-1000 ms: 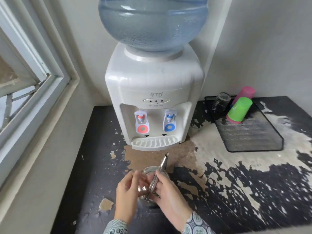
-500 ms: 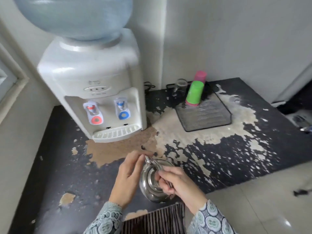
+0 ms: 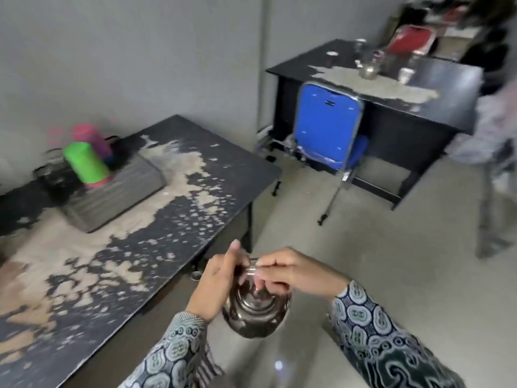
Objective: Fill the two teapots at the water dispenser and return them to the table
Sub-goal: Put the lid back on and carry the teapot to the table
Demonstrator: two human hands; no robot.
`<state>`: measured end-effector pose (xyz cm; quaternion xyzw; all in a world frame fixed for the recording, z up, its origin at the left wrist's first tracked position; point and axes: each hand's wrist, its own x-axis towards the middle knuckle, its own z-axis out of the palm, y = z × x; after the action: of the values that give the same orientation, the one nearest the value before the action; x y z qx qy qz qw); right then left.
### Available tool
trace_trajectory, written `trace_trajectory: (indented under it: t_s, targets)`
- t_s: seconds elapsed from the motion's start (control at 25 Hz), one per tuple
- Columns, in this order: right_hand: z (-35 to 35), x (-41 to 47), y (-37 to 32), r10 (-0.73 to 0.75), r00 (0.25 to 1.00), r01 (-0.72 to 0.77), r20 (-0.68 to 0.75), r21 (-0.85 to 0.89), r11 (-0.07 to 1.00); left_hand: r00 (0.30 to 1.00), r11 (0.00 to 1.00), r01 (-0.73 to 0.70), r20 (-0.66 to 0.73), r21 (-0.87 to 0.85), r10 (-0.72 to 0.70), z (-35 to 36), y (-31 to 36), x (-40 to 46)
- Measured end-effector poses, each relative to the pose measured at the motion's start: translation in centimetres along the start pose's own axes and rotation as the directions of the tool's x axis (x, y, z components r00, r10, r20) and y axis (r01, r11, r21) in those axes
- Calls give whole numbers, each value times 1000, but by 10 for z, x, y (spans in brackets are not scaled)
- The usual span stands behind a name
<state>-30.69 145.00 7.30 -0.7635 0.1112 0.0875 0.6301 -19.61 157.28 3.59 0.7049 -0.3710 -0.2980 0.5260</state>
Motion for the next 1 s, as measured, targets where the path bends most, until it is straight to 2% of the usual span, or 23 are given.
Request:
trace_trajectory:
  t_s: [0.12, 0.2, 0.32, 0.44, 0.52, 0.76, 1.0]
  targets:
    - [-63, -59, 28, -20, 980, 22, -196, 6, 1000, 984, 993, 19, 180, -113, 2, 78, 28, 40]
    - [-101, -91, 49, -6, 938, 17, -346, 30, 999, 962, 988, 42, 273, -150, 1, 123, 44, 65]
    - [-147, -127, 88, 34, 825, 50, -564, 134, 990, 919, 985, 84, 393, -153, -17, 184, 63, 101]
    - [-194, -149, 127, 90, 696, 129, -712, 248, 960, 868, 977, 159, 491, -141, -71, 241, 76, 144]
    - [-238, -162, 147, 120, 644, 165, -756, 290, 943, 836, 978, 173, 543, -118, -82, 284, 86, 182]
    - [-376, -198, 157, 199, 572, 196, -796, 368, 909, 771, 980, 196, 622, -29, -136, 390, 142, 294]
    - [-515, -216, 169, 182, 500, 231, -847, 333, 914, 755, 991, 133, 649, -17, -90, 480, 197, 404]
